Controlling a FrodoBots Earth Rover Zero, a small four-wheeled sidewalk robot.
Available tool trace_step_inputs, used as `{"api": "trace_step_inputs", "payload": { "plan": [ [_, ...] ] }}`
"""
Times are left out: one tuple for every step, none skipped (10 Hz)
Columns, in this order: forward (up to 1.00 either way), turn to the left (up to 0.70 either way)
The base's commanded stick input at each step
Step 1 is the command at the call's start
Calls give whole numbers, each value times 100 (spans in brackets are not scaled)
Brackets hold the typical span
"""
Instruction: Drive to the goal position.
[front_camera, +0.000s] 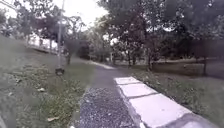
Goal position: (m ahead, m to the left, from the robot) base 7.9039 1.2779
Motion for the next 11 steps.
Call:
{"api": "trace_step_inputs", "payload": {
  "plan": [
    [70, -14],
    [70, -14],
    [70, -14],
    [70, -14],
    [70, -14],
    [70, -11],
    [70, 0],
    [70, 0],
    [70, 0],
    [70, 0],
    [70, 0]
  ]
}}
